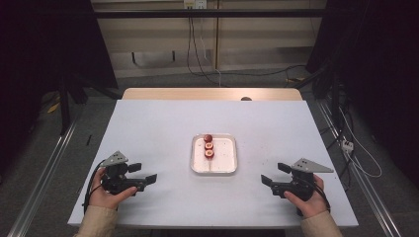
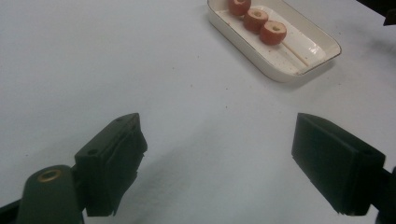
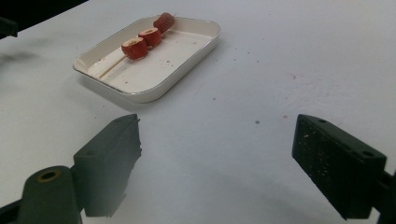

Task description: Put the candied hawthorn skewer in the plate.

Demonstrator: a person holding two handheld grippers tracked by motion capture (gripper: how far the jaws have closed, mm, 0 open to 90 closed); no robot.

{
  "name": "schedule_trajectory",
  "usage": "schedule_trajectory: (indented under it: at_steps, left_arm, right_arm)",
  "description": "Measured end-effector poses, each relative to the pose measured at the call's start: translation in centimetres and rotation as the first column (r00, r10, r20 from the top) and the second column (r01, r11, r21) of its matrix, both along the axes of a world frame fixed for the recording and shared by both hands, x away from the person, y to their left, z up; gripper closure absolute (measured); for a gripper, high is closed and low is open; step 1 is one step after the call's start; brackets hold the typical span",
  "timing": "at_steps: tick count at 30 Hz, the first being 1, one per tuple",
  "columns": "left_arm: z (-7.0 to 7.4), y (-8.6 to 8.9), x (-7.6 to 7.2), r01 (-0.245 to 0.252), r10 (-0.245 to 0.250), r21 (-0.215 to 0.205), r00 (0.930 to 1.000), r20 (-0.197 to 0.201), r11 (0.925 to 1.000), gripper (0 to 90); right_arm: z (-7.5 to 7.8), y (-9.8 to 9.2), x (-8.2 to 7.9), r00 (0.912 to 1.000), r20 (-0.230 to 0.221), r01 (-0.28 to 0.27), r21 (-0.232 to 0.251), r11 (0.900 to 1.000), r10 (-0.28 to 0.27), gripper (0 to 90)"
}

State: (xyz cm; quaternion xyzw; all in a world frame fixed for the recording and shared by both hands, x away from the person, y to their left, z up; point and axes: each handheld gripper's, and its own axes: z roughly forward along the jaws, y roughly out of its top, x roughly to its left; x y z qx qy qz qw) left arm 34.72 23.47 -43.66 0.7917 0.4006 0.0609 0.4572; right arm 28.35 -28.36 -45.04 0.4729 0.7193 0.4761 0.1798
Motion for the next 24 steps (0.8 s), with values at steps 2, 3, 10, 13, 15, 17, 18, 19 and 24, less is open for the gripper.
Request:
schedule_trajectory:
  at_steps: [2,3,10,13,15,17,18,19,24]
  left_arm:
    - [-0.04,0.14,0.00,-0.007,0.007,0.001,1.0000,0.002,1.0000,15.6]
    - [-0.06,0.29,0.02,-0.008,0.008,-0.003,1.0000,0.004,1.0000,15.3]
    - [-0.52,0.35,0.03,-0.017,0.017,0.021,0.9999,0.004,0.9996,13.5]
    - [-0.45,0.26,0.02,-0.023,0.022,0.015,0.9997,0.014,0.9996,13.5]
    - [-0.41,0.29,0.02,-0.022,0.022,0.013,0.9997,0.014,0.9997,13.5]
    - [-0.44,0.24,0.02,-0.021,0.021,0.015,0.9997,0.011,0.9997,13.5]
    - [-0.46,0.20,0.02,-0.021,0.020,0.015,0.9997,0.010,0.9997,13.5]
    - [-0.47,0.15,0.03,-0.023,0.023,0.017,0.9997,0.013,0.9996,13.5]
    - [-0.41,-0.08,0.10,-0.020,0.020,0.016,0.9996,0.020,0.9997,13.5]
  right_arm:
    - [-0.04,-0.08,-0.05,1.0000,0.002,-0.001,-0.002,1.000,0.001,15.3]
    - [-0.07,-0.12,-0.08,1.0000,0.002,0.000,-0.001,1.000,0.000,15.3]
    - [-0.36,-0.25,-0.22,1.0000,0.000,-0.004,-0.022,1.000,0.004,15.3]
    - [-0.48,-0.29,-0.14,1.0000,-0.002,0.001,-0.019,1.000,-0.001,15.3]
    - [-0.48,-0.30,-0.16,1.0000,-0.001,0.004,-0.018,1.000,-0.004,15.3]
    - [-0.46,-0.26,-0.17,1.0000,0.000,0.003,-0.016,1.000,-0.003,15.3]
    - [-0.48,-0.23,-0.15,1.0000,0.001,0.002,-0.016,1.000,-0.002,15.3]
    - [-0.49,-0.19,-0.14,1.0000,0.001,0.000,-0.019,1.000,0.000,15.3]
    - [-0.51,-0.12,-0.13,1.0000,0.000,-0.003,-0.021,1.000,0.003,15.3]
